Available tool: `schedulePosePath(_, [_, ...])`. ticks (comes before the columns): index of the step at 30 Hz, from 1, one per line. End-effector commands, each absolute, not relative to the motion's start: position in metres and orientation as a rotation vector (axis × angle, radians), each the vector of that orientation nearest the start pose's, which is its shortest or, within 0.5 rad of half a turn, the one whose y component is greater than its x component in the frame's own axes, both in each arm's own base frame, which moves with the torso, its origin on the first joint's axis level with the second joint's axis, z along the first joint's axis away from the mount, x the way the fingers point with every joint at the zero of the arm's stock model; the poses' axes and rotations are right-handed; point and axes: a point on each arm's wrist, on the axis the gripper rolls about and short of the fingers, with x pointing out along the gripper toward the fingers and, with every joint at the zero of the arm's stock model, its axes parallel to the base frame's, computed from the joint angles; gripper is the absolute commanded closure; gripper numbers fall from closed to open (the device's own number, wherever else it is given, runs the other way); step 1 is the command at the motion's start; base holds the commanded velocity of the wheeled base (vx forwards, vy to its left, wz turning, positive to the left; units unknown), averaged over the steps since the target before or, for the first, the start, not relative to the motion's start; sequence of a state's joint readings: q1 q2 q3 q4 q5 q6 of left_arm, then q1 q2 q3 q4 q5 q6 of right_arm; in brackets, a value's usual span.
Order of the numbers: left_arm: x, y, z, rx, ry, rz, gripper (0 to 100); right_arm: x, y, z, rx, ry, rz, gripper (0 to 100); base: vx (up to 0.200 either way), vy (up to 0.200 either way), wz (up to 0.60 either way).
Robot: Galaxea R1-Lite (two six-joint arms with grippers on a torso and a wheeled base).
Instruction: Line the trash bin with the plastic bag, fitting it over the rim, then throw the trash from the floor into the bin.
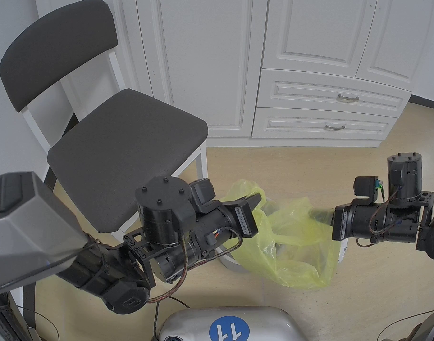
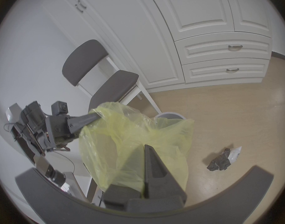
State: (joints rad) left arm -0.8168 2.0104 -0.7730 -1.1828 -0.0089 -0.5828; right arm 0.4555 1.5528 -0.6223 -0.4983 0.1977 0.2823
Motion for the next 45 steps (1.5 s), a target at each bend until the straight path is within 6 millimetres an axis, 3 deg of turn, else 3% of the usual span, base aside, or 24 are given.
schedulePosePath(1, [0.271, -0.262, 0.094, -0.521, 0.334, -0.742, 100, 0.248, 0.125, 0.144, 0.232, 0.580, 0.543, 100, 0.000, 0.000, 0.00])
schedulePosePath(4, [0.280, -0.264, 0.077, -0.512, 0.366, -0.719, 100, 0.263, 0.133, 0.124, 0.270, 0.611, 0.528, 100, 0.000, 0.000, 0.00])
schedulePosePath(11, [0.294, -0.262, 0.059, -0.507, 0.383, -0.687, 100, 0.287, 0.145, 0.082, 0.334, 0.631, 0.508, 100, 0.000, 0.000, 0.00])
schedulePosePath(14, [0.299, -0.266, 0.044, -0.500, 0.406, -0.674, 100, 0.293, 0.143, 0.075, 0.339, 0.634, 0.495, 100, 0.000, 0.000, 0.00])
schedulePosePath(23, [0.305, -0.259, 0.038, -0.497, 0.412, -0.647, 100, 0.300, 0.145, 0.061, 0.341, 0.680, 0.480, 100, 0.000, 0.000, 0.00])
schedulePosePath(34, [0.309, -0.262, 0.033, -0.497, 0.416, -0.648, 100, 0.304, 0.145, 0.072, 0.334, 0.763, 0.446, 100, 0.000, 0.000, 0.00])
schedulePosePath(40, [0.334, -0.254, 0.021, -0.504, 0.414, -0.598, 100, 0.324, 0.154, 0.054, 0.445, 0.808, 0.389, 100, 0.000, 0.000, 0.00])
schedulePosePath(45, [0.329, -0.246, 0.025, -0.504, 0.416, -0.586, 100, 0.324, 0.166, 0.042, 0.450, 0.852, 0.398, 100, 0.000, 0.000, 0.00])
